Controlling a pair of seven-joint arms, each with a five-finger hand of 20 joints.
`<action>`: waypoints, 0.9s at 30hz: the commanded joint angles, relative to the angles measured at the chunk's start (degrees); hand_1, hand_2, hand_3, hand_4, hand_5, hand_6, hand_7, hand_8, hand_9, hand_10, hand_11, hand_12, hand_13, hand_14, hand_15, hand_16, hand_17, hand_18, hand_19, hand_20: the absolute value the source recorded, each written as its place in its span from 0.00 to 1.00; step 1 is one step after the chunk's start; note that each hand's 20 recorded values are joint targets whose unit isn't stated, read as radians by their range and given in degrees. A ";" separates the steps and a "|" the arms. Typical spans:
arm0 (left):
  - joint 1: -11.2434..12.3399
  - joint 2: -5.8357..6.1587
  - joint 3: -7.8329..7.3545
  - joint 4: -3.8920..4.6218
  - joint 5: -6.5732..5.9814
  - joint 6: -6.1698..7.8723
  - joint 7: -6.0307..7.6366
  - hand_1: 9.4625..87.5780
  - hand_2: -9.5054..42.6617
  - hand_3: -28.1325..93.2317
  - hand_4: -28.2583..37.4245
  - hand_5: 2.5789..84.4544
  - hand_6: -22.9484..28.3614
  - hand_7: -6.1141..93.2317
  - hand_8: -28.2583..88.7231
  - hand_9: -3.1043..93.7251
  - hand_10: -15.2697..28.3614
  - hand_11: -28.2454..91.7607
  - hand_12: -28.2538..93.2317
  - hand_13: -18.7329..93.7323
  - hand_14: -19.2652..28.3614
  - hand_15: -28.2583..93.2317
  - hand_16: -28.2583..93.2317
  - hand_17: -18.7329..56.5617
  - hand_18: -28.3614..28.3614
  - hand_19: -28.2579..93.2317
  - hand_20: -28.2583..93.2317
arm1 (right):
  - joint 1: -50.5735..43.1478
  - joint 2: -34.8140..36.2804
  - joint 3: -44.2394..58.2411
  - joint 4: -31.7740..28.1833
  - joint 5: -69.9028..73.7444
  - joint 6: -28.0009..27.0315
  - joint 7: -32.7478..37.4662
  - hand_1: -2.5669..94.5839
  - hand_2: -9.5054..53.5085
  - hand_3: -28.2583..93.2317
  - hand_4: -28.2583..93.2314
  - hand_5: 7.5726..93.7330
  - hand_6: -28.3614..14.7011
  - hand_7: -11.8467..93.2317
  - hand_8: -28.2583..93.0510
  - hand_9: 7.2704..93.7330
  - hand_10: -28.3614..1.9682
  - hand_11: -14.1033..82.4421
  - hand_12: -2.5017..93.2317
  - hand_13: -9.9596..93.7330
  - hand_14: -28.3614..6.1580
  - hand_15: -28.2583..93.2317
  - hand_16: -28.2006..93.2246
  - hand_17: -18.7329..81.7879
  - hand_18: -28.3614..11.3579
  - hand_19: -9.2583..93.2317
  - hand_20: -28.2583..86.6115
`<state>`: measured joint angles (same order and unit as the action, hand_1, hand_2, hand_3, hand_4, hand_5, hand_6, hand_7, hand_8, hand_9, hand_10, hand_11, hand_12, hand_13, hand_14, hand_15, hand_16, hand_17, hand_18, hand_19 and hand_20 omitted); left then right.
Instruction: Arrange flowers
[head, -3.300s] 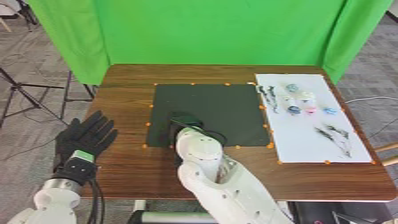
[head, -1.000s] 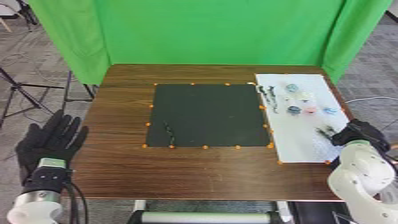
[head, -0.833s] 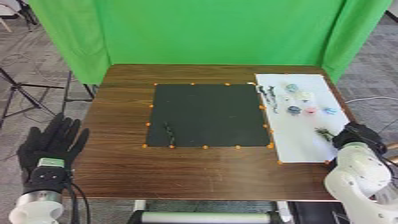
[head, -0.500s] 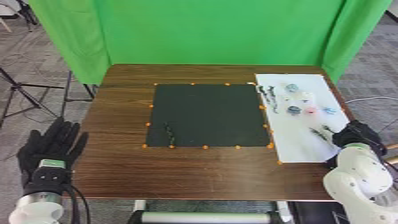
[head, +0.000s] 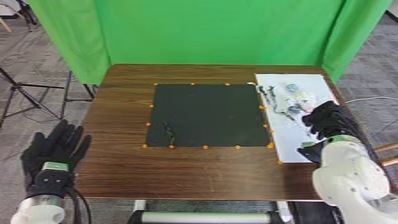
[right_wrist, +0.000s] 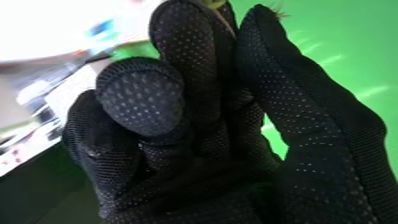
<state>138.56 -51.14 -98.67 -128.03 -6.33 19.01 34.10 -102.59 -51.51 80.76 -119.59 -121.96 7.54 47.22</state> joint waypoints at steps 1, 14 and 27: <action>-1.59 0.42 0.52 0.73 2.83 -0.06 -4.48 0.24 0.54 0.84 0.00 0.53 0.59 0.33 0.14 0.46 0.68 0.48 0.34 0.42 0.73 0.64 0.16 0.21 0.76 0.60 0.32 | 6.27 -6.15 -9.86 -2.76 -0.51 -4.61 -2.41 0.51 0.15 0.84 0.04 0.76 0.58 0.48 0.38 0.86 0.47 0.57 0.36 0.92 0.61 0.72 0.51 0.76 0.24 1.00 0.73; -2.12 0.52 2.09 0.60 2.61 1.19 -3.98 0.23 0.52 0.83 0.00 0.53 0.59 0.33 0.14 0.47 0.68 0.48 0.34 0.43 0.74 0.64 0.16 0.21 0.76 0.60 0.32 | 18.48 -15.81 -25.83 5.81 -7.16 -8.88 -1.74 0.52 0.07 0.84 0.05 0.75 0.59 0.53 0.38 0.86 0.48 0.59 0.37 0.92 0.60 0.73 0.51 0.76 0.22 1.00 0.72; -6.51 -0.64 6.19 2.10 3.85 3.36 -7.89 0.24 0.52 0.83 0.00 0.50 0.58 0.35 0.13 0.47 0.67 0.49 0.34 0.44 0.74 0.66 0.16 0.21 0.77 0.61 0.32 | 16.23 -28.62 -28.27 16.67 -17.89 -5.17 -2.66 0.54 0.04 0.84 0.04 0.76 0.59 0.53 0.37 0.87 0.47 0.59 0.40 0.91 0.59 0.76 0.54 0.77 0.18 1.00 0.73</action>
<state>133.56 -50.43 -94.11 -126.61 -3.33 22.28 29.65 -81.38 -73.80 52.13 -105.74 -135.33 0.62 46.21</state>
